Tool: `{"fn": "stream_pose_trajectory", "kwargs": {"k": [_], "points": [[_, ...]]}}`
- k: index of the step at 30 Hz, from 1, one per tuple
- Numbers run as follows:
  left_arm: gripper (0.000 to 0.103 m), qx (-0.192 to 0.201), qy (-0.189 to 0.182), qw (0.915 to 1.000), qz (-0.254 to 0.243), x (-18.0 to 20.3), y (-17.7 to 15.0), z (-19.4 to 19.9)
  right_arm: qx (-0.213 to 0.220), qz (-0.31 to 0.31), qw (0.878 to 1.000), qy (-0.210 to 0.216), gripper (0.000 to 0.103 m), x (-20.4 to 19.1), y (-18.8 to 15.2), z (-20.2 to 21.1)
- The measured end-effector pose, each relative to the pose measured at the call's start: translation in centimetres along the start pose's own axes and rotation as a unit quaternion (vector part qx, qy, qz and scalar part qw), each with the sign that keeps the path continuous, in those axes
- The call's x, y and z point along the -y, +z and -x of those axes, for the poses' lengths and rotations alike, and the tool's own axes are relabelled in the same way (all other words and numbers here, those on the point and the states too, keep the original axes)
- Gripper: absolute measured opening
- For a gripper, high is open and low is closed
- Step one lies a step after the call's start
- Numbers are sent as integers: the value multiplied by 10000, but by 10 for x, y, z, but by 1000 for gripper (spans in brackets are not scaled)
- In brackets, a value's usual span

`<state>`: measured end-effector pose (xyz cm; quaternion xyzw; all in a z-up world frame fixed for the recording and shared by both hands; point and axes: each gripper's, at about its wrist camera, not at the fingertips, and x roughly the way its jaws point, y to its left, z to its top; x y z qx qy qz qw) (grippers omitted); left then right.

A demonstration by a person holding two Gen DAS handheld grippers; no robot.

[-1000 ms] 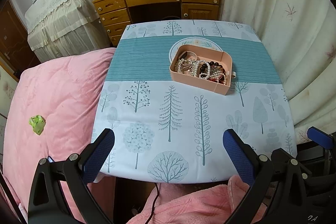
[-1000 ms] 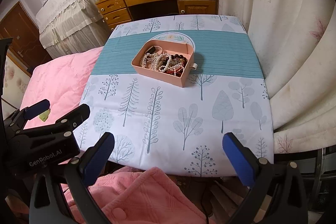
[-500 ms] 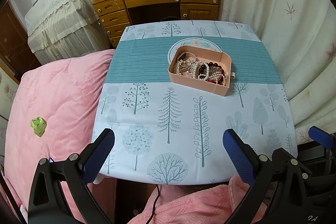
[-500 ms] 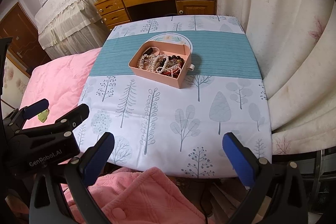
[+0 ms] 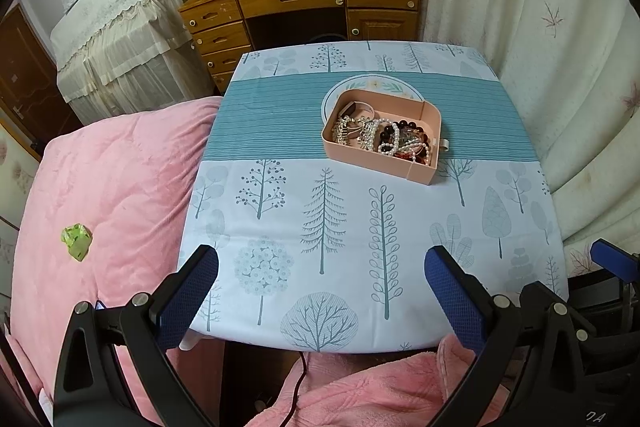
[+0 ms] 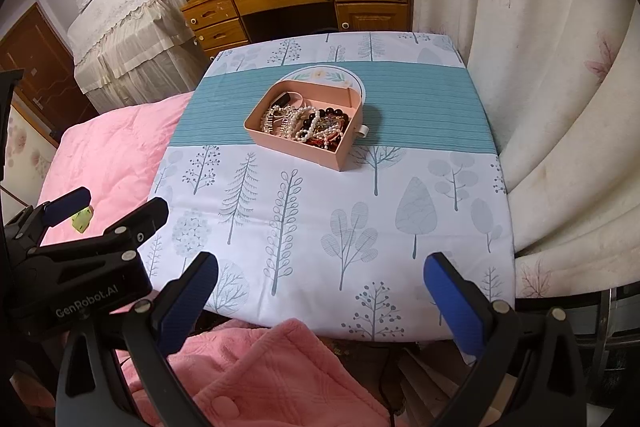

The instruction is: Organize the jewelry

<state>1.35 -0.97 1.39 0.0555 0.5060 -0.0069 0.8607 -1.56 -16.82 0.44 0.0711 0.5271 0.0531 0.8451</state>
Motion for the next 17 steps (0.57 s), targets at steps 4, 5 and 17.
{"fn": "stream_pose_trajectory", "kwargs": {"k": [4, 5, 17], "points": [[102, 8, 5, 10000, -3, 0, 0, 0, 4, -5, 10000, 8, 103, 0, 0, 0], [102, 3, 2, 10000, -2, 0, 0, 0, 4, -4, 10000, 4, 103, 0, 0, 0], [102, 81, 6, 10000, -51, 5, 6, 2, 42, -89, 9999, -62, 103, 9, 6, 1]]}}
